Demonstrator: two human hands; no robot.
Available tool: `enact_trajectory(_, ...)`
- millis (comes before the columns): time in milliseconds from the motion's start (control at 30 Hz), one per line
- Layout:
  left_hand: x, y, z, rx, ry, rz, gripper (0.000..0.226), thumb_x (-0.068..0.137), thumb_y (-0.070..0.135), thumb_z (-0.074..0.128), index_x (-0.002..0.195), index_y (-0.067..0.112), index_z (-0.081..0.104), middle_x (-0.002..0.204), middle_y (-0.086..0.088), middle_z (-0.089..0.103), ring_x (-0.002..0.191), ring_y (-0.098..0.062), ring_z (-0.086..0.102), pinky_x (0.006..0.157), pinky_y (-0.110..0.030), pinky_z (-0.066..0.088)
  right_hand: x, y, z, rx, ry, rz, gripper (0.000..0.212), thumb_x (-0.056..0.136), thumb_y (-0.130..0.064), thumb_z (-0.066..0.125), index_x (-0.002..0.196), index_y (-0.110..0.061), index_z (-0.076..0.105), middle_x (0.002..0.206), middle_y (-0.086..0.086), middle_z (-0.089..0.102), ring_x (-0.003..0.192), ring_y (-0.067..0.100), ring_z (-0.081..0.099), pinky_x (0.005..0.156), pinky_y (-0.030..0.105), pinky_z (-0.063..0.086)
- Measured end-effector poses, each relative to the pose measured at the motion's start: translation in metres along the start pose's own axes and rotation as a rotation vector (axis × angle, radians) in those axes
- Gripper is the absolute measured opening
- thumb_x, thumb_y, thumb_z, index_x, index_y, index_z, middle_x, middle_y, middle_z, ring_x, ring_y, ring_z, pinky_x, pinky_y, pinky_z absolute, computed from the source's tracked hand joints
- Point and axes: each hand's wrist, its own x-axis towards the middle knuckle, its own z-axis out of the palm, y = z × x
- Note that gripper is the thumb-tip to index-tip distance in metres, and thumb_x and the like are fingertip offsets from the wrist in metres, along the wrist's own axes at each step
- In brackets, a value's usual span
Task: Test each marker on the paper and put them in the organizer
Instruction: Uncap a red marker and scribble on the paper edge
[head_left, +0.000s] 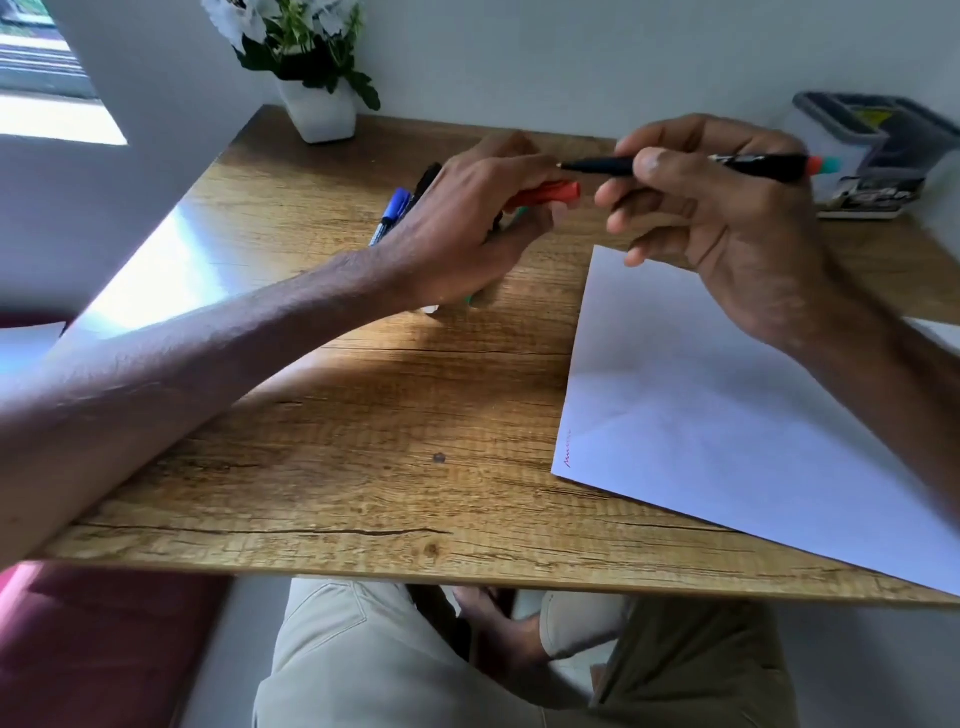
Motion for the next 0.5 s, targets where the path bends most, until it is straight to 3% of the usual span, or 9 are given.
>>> enact_trajectory(200,-0.001,-0.002,-0.001,-0.023,-0.032,-0.044,0.034,0.101,0.032,0.064,0.131,0.018,0.07,0.101,0.013,0.057,0.078,0.018,0.05,0.072,0.0,0.033,0.0,0.035,0.0,0.054,0.04,0.016,0.014,0.096,-0.003,0.058,0.1,-0.004,0.071,0.077,0.008,0.067,0.064,0.019,0.059,0.054,0.029,0.053)
enact_trajectory(333,-0.002,-0.001,0.0,-0.057,-0.063,-0.087,0.035,0.1,0.034,0.065,0.132,0.023,0.07,0.103,0.013,0.064,0.079,0.015,0.055,0.07,0.0,0.037,-0.004,0.042,0.001,0.058,0.052,0.014,0.011,0.091,-0.007,0.06,0.094,-0.004,0.07,0.073,0.009,0.065,0.061,0.018,0.056,0.051,0.028,0.05)
enact_trajectory(500,-0.002,0.0,0.002,-0.082,-0.082,-0.092,0.035,0.097,0.031,0.066,0.131,0.027,0.071,0.108,0.009,0.072,0.082,-0.005,0.063,0.074,-0.009,0.045,-0.002,0.042,0.002,0.052,0.042,-0.013,0.012,0.088,-0.011,0.064,0.093,-0.003,0.07,0.071,0.008,0.065,0.06,0.017,0.055,0.05,0.027,0.049)
